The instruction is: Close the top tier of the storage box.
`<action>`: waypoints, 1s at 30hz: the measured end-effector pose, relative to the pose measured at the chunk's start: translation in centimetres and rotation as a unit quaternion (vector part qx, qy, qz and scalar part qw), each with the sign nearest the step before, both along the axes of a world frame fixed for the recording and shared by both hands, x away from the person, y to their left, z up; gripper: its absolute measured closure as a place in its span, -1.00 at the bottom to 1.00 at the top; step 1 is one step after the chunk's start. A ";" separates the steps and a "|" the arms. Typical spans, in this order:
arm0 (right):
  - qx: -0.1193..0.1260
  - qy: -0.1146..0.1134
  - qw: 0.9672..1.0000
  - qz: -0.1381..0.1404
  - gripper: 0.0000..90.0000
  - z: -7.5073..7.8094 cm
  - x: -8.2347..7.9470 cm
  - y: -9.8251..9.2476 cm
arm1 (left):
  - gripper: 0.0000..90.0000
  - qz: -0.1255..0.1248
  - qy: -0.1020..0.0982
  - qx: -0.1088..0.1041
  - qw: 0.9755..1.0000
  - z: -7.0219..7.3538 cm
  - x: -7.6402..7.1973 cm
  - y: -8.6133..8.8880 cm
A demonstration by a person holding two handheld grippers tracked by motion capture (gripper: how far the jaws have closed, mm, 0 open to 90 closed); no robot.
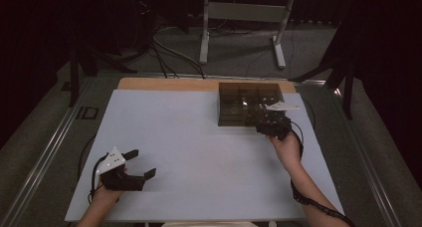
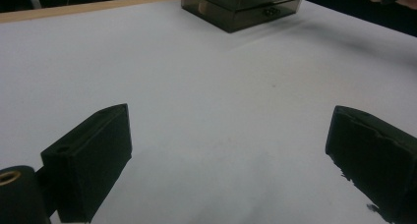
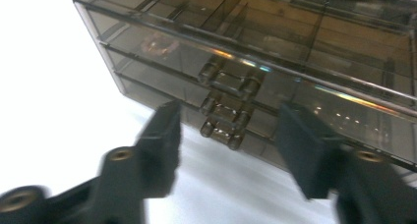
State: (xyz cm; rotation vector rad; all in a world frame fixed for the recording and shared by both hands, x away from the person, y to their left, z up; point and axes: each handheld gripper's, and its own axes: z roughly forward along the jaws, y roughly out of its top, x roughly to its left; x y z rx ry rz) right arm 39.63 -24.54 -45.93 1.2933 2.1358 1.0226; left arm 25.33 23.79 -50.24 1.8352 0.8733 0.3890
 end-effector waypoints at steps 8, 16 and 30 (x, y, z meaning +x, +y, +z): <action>0.015 0.027 0.999 -0.009 -0.73 -0.1 0.1 0.8 | -0.88 0.001 0.000 -0.002 1.000 0.0 0.1 0.0; 0.029 0.026 0.999 -0.011 -1.00 0.1 0.0 1.0 | -0.88 0.000 -0.001 -0.002 1.000 0.0 0.1 0.0; 0.037 -0.004 0.999 0.027 -1.00 1.1 0.0 1.4 | -0.88 0.002 -0.001 -0.002 1.000 0.0 0.0 0.1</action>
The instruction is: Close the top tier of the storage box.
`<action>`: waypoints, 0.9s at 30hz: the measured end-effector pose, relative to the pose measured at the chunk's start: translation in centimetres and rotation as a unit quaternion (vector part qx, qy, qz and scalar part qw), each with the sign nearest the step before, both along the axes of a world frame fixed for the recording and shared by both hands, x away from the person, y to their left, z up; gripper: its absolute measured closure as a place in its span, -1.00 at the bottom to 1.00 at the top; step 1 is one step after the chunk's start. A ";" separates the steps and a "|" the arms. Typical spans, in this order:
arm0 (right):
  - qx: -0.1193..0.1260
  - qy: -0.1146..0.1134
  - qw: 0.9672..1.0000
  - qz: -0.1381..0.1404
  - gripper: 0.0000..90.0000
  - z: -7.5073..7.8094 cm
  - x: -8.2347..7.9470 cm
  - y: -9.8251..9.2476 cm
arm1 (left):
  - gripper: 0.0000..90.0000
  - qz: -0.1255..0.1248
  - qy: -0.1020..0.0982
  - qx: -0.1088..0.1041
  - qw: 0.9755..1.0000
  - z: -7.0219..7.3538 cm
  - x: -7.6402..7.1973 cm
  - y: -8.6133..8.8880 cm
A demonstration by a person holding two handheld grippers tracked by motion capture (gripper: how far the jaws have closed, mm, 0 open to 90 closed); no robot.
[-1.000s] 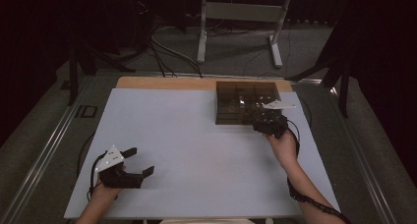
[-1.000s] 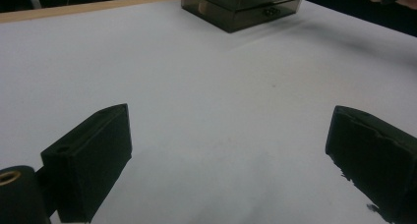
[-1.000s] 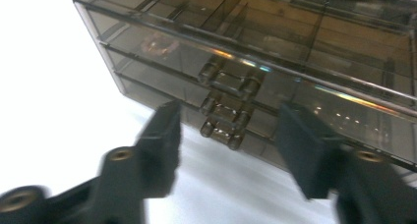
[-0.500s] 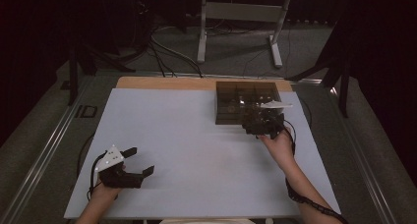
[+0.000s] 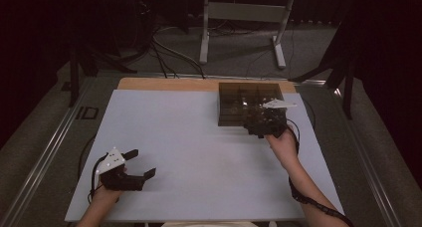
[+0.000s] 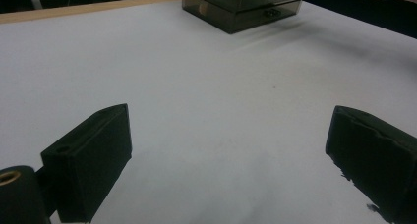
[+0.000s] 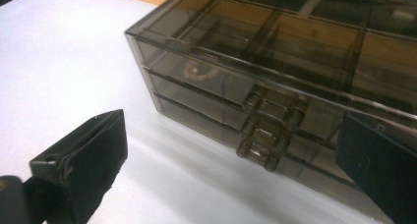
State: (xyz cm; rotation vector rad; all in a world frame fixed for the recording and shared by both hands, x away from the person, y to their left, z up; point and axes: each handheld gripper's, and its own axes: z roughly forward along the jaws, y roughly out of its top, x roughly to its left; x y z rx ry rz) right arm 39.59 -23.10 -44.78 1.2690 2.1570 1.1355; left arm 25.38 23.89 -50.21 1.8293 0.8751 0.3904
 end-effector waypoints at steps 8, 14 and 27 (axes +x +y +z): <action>0.003 -0.025 0.999 0.019 -1.00 0.6 -0.4 0.3 | -0.88 -0.001 0.000 0.000 1.000 0.0 0.0 0.0; 0.010 -0.032 0.998 0.044 -1.00 1.2 -0.9 0.7 | -0.88 0.000 -0.001 0.000 1.000 0.0 -0.1 0.0; 0.017 -0.021 0.995 0.095 -1.00 1.0 -2.4 1.7 | -0.88 -0.001 -0.002 0.001 1.000 0.1 -0.1 -0.1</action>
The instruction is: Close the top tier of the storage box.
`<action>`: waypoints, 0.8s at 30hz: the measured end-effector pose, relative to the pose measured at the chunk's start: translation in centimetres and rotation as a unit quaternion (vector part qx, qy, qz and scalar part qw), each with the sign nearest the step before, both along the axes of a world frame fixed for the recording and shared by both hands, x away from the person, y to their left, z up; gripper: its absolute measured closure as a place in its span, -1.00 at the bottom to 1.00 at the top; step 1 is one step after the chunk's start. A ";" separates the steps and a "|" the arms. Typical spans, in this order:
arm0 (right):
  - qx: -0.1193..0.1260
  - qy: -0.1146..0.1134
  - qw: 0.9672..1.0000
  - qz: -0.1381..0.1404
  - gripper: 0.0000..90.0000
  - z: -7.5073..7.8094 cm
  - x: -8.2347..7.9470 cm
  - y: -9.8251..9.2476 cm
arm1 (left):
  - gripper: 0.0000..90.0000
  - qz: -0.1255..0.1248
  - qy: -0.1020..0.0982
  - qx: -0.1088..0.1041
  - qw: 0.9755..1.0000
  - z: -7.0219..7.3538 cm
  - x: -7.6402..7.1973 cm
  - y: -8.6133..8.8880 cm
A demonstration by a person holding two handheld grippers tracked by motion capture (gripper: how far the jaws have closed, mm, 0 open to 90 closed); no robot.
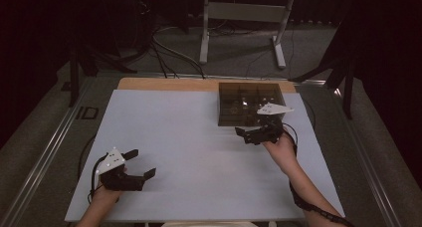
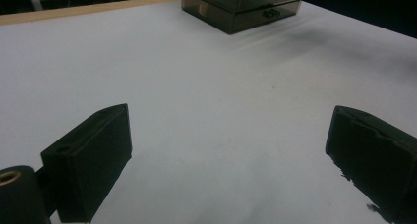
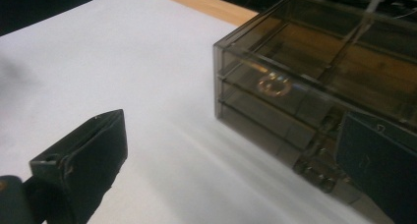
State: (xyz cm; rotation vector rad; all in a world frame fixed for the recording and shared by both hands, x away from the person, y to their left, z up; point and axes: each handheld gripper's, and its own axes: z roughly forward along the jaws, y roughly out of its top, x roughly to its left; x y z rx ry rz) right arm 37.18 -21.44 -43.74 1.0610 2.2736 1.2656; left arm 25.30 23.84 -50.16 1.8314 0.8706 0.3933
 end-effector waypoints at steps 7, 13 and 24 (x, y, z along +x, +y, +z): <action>-0.009 -0.001 1.000 0.011 -1.00 -0.8 -0.5 0.0 | -0.88 0.001 -0.001 -0.001 1.000 0.0 0.0 0.1; -0.004 -0.003 1.000 0.026 -1.00 -1.5 -1.2 0.0 | -0.88 0.001 -0.001 -0.001 1.000 0.0 0.0 0.1; -0.002 -0.005 0.999 0.050 -1.00 -3.1 -2.8 0.0 | -0.88 0.001 -0.001 -0.001 1.000 0.0 0.0 0.1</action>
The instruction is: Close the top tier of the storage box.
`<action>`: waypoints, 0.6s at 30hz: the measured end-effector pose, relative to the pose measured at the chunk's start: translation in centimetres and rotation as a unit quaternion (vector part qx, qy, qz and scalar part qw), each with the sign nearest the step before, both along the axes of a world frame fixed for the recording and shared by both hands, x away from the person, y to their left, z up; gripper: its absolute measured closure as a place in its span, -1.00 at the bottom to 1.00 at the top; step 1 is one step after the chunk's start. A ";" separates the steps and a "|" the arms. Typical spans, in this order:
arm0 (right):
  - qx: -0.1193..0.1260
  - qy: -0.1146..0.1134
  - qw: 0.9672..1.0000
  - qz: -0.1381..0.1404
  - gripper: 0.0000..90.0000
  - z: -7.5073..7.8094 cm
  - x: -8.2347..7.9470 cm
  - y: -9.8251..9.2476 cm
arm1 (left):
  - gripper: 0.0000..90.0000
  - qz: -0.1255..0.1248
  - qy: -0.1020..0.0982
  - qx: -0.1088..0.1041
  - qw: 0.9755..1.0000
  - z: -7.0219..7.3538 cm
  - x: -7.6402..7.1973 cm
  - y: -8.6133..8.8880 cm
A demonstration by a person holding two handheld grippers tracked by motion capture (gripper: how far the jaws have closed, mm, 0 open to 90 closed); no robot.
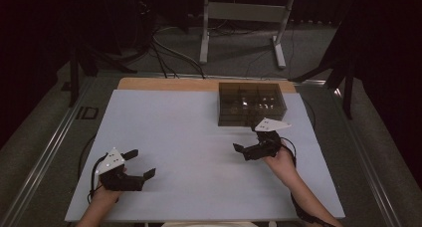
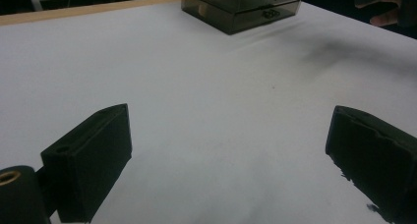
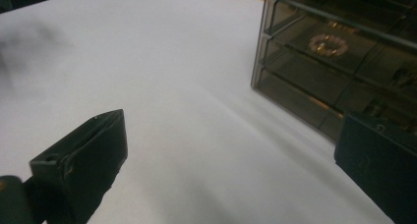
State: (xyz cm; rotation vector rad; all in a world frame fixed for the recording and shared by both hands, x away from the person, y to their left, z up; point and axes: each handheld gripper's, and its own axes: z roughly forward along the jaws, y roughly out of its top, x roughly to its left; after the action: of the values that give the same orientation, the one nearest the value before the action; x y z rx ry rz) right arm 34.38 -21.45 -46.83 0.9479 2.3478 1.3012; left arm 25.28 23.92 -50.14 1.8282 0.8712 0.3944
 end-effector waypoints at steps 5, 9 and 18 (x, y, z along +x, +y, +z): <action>0.004 0.004 1.000 0.007 -1.00 -0.8 -0.8 -0.4 | -0.88 -0.002 0.000 0.000 1.000 0.0 0.0 0.0; 0.000 0.007 1.000 0.013 -1.00 -1.4 -1.5 -0.8 | -0.88 -0.001 0.001 -0.001 1.000 0.0 0.0 0.0; -0.009 0.006 1.000 0.014 -1.00 -2.5 -3.0 -2.6 | -0.88 -0.002 0.002 -0.002 1.000 0.0 0.0 -0.1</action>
State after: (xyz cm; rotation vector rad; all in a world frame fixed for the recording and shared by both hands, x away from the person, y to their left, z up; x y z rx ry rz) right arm 31.42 -24.01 -49.33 0.9234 2.3860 1.2865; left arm 25.30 23.84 -50.18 1.8274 0.8707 0.3874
